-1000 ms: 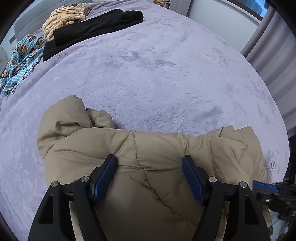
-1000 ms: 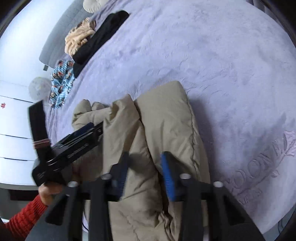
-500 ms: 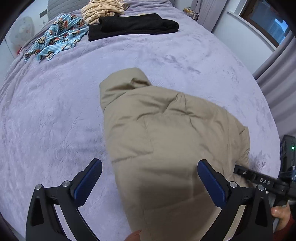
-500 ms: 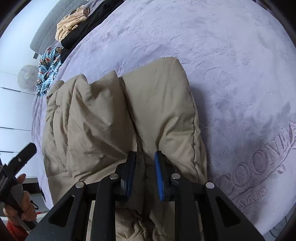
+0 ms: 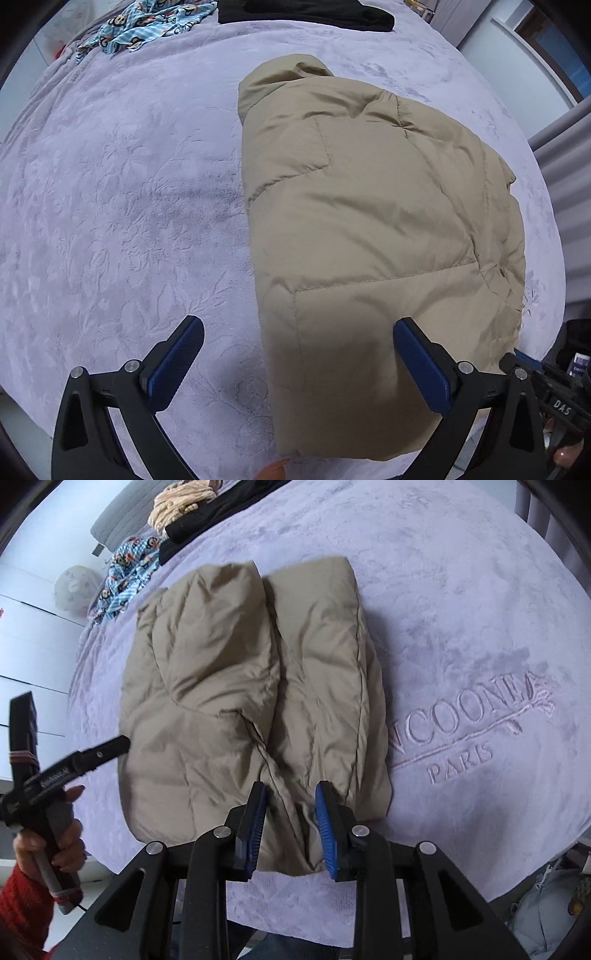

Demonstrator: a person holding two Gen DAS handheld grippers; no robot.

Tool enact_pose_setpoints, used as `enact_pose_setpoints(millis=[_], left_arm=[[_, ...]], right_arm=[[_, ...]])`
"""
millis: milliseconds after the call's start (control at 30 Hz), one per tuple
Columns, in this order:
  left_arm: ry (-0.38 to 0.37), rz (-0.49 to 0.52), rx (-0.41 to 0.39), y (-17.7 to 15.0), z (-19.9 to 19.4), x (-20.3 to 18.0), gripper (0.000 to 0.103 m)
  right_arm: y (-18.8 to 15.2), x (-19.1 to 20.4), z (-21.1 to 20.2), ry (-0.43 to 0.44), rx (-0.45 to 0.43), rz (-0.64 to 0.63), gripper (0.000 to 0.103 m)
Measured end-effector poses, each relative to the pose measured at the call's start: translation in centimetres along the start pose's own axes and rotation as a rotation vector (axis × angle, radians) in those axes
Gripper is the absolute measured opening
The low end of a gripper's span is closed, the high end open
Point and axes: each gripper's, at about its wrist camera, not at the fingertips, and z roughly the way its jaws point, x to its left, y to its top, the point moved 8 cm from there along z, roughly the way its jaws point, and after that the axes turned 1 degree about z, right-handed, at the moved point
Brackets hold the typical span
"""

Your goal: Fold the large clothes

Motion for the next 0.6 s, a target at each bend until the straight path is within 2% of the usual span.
enact_pose_setpoints(millis=[67,167,300,367,433,467,600], left_arm=[[0.019,0.011,-0.007,-0.1,-0.2,0.5,0.103],[0.036,0.028,-0.019,-0.5,-0.7,1.2,0.103],[0.025,0.037,-0.048,-0.6,-1.9,2.0,0.103],[0.017,0.057,-0.065,-0.8,-2.4,2.3,0.103],[0.012,0.081,-0.066,-1.3,-2.6,2.4,0.103],[0.003,0.088,-0.061,-1.5,-2.7,2.5,0.103],[-0.026,0.092,-0.054,-2.1,-3.1,3.0,0.103]], right_arm=[[-0.9,-0.2,1.3,-0.036,0.031,0.001,0.03],[-1.3,0.0,1.2,-0.054,0.026,0.028,0.031],[-1.2,0.5,-0.3,-0.081,-0.021,0.037,0.04],[-1.1,0.7,-1.6,-0.083,-0.062,0.06,0.046],[-1.1,0.9,-2.9,-0.096,-0.111,0.083,0.067],[-1.2,1.0,-3.4,-0.1,-0.13,0.094,0.071],[-1.8,1.3,-4.2,-0.087,-0.145,0.132,0.076]])
